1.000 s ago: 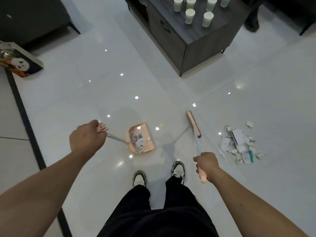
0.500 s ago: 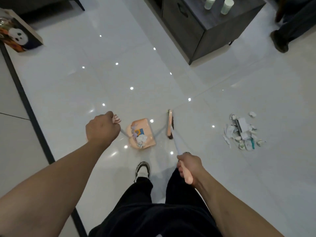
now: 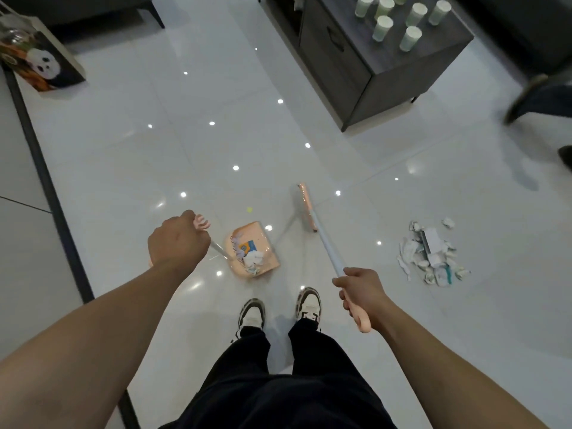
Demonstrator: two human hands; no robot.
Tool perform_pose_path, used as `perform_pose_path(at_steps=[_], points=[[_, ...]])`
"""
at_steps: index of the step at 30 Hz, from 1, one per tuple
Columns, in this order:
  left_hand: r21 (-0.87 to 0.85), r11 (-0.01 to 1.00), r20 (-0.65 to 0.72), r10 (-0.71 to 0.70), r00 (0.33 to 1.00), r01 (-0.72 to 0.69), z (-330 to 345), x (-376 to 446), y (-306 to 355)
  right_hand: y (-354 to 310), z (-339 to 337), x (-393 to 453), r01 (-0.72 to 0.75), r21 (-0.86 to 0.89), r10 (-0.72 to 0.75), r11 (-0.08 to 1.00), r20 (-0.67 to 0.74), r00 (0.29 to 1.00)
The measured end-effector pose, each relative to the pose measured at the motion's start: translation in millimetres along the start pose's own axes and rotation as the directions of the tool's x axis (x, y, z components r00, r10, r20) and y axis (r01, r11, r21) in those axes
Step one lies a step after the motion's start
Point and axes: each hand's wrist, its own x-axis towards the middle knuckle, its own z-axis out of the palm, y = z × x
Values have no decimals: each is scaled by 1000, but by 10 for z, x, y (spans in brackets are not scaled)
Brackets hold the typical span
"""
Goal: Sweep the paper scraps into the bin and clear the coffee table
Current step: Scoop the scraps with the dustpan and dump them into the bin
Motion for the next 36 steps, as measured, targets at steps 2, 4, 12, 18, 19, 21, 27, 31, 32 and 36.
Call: perform_pose_path(at_steps=[2, 4, 12, 18, 19, 21, 27, 31, 32, 36], points=[[-8, 996, -22, -86, 996, 85, -11, -62, -67, -92, -84, 118, 24, -93, -24, 995, -1, 1000], [-9, 988, -37, -153, 988, 153, -33, -137, -137, -218, -124, 243, 46, -176, -48, 983, -6, 999], [-13, 904, -28, -428, 903, 428, -26, -361, -459, -636, 106, 871, 225, -656, -197, 720, 118, 973], [18, 912, -61, -408, 911, 409, 59, -239, -548, -463, 277, 1009, 334, -916, -145, 222, 308, 940], [12, 913, -60, -407, 912, 408, 55, -222, -525, -449, 239, 960, 327, -913, -92, 242, 314, 945], [-9, 916, -59, -401, 914, 401, 58, -192, -451, -463, 88, 879, 293, -862, -5, 413, 320, 947], [-43, 922, -45, -386, 921, 384, 54, -173, -339, -470, -33, 576, 352, -792, -95, 499, 353, 931], [-55, 911, -35, -412, 911, 409, 22, -258, -458, -432, 237, 586, 376, -780, -193, 501, 322, 927], [-54, 908, -29, -418, 908, 416, 13, -288, -497, -440, 295, 590, 387, -798, -215, 461, 323, 922], [-76, 898, -19, -435, 900, 432, -66, -431, -693, -475, 444, 624, 372, -896, -260, 241, 310, 914]])
